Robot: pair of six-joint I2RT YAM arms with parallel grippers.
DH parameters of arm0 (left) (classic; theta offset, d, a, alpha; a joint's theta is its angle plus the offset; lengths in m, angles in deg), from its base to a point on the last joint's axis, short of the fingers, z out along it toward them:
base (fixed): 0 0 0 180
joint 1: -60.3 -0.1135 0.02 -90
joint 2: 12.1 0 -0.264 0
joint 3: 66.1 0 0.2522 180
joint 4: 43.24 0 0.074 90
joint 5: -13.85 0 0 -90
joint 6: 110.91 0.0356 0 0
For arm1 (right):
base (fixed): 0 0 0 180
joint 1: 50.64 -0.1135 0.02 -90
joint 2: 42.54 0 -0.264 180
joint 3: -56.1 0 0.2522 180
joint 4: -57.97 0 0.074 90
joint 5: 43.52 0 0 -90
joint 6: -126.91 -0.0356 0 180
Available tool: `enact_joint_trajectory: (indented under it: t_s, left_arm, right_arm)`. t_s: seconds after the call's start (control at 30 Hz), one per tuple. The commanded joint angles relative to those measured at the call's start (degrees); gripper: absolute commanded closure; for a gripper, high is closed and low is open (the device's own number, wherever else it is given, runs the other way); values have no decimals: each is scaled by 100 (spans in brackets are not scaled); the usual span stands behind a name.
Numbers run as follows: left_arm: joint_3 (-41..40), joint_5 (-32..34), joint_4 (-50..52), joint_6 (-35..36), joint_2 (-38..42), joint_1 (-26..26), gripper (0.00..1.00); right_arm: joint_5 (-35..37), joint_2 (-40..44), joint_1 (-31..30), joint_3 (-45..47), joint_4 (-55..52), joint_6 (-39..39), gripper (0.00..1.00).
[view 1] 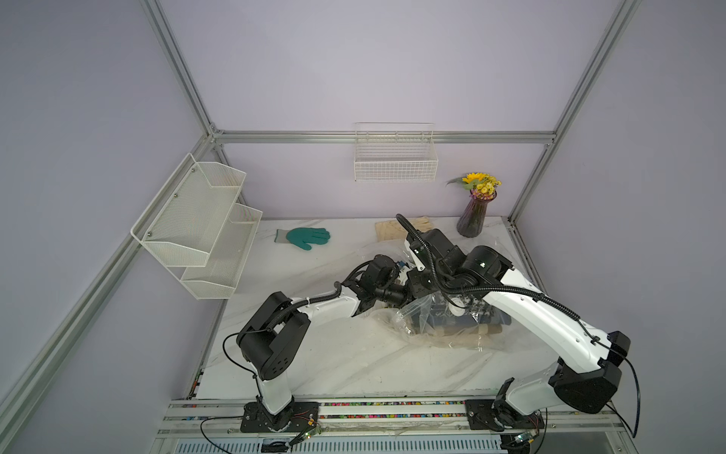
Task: Take the scarf out of the vacuum bag
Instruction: Take out the scarf from the vacuum bag.
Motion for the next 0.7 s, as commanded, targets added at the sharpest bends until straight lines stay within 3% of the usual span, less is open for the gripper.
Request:
enact_joint_trajectory:
  t_s: [0.0,0.67]
  left_arm:
    - [296,-162,-153,28,-90,94,24]
    - [583,56,624,518,-425,123,27]
  right_arm:
    - [15,133,60,73,137,101,93]
    - [17,176,77,141,193,101,93]
